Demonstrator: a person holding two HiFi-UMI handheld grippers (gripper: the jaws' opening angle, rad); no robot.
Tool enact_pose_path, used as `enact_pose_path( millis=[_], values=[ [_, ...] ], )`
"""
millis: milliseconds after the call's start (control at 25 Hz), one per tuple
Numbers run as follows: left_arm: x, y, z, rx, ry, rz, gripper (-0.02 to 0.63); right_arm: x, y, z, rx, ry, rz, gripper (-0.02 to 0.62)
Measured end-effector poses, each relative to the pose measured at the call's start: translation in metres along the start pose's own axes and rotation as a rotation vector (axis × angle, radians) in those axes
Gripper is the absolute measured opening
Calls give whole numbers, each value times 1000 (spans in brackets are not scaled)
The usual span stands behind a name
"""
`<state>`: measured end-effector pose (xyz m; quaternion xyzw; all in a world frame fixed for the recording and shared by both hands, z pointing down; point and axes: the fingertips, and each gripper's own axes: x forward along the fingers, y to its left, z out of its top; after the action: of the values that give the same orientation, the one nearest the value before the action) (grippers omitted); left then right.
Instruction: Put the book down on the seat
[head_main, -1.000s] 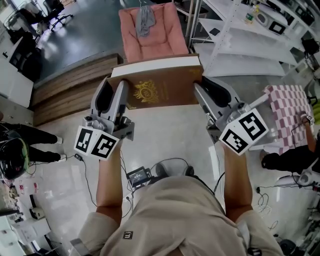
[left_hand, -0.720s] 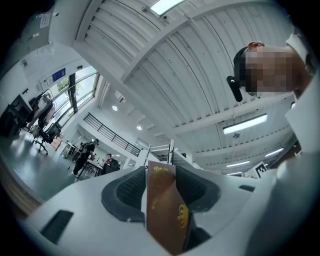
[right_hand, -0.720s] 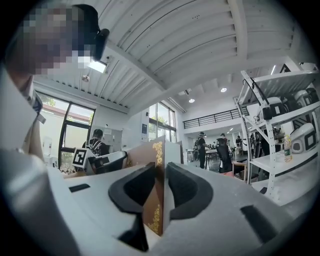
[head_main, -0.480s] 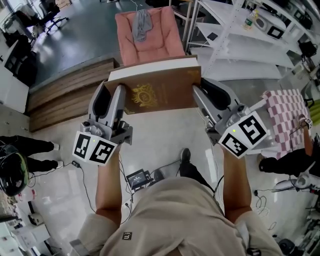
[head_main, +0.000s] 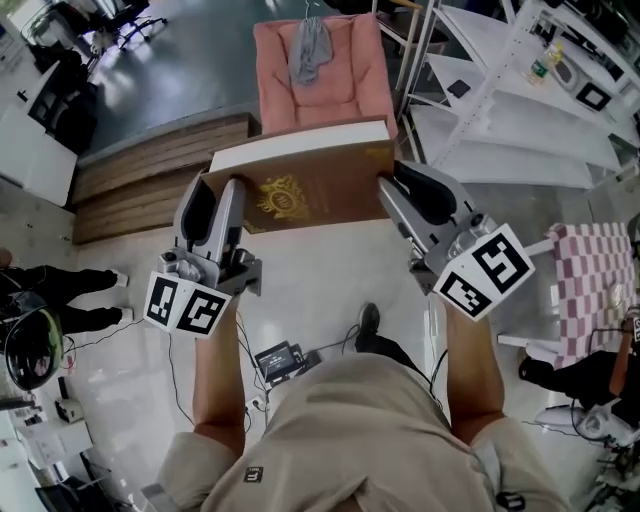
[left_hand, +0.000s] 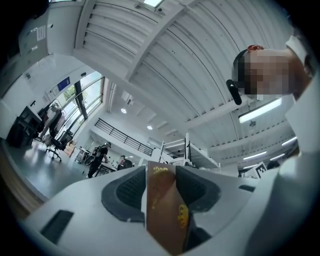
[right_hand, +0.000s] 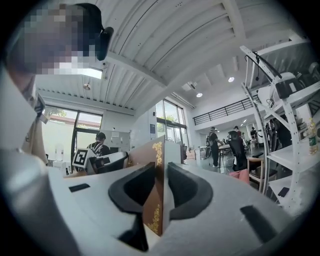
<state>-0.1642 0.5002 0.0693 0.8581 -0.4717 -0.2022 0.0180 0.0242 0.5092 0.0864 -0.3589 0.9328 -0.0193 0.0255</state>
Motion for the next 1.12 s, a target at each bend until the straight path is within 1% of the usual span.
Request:
enact_pose_path(
  millis=[80,240,480,840,1000,1120],
  values=[
    [9,1,-5,7,-5,23,166,5,-12,-2,4,-1,23,72],
    [42,4,-17,25,-1,69,166,18,-54,-3,21,2,70,71],
    [82,11,-28,48,5,115,166,36,-99,-4,42,5,119,71],
    [143,13,-53,66,33,149,166,50,-168,-4,72,-2,145,71],
    [167,11,-59,78,37,147,166,53,-193,0,75,-13,144,71],
    [183,14,-69,69,46,137,166,56,-210,1,71,-18,128,71]
  ],
)
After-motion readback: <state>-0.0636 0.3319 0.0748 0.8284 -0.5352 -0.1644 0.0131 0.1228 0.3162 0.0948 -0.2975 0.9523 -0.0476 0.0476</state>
